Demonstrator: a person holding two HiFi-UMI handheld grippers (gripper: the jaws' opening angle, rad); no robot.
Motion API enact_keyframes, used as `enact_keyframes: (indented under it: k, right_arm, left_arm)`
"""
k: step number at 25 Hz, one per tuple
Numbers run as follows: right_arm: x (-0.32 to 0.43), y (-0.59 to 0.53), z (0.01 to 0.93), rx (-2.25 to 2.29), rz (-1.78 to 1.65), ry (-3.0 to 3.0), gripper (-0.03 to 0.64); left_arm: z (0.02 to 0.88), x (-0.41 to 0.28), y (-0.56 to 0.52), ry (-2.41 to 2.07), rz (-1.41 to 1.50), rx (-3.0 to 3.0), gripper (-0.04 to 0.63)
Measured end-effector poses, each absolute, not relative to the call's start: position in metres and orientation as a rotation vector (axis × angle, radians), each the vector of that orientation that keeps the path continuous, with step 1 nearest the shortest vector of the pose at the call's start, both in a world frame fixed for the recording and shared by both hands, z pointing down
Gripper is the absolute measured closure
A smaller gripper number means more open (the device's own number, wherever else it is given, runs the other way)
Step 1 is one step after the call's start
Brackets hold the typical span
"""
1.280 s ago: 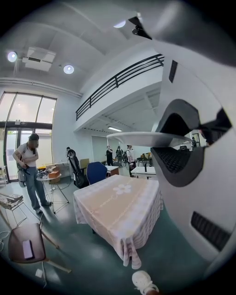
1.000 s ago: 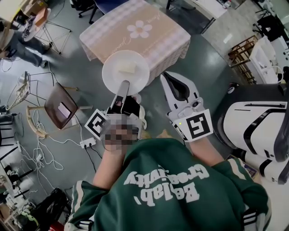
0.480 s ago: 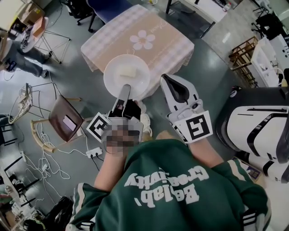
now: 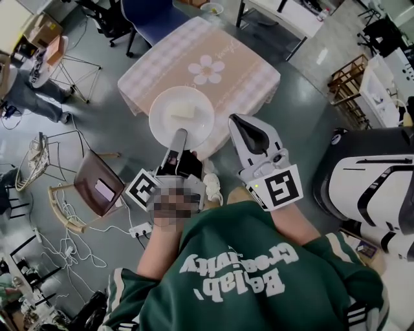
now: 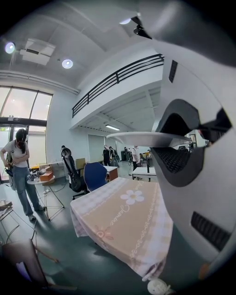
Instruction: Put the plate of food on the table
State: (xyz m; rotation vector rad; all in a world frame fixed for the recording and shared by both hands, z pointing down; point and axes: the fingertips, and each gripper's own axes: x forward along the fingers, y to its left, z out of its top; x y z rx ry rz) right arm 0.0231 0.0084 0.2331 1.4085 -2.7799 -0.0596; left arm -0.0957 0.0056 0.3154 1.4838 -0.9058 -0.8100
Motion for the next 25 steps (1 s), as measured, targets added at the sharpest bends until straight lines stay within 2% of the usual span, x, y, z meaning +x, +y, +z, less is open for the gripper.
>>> enact_keyframes:
  k: [25]
  right_arm:
    - [0.008, -0.009, 0.236, 1.408, -0.056, -2.760, 0.601]
  left_arm:
    - [0.321, -0.115, -0.016, -0.906, -0.795, 1.486, 0.565]
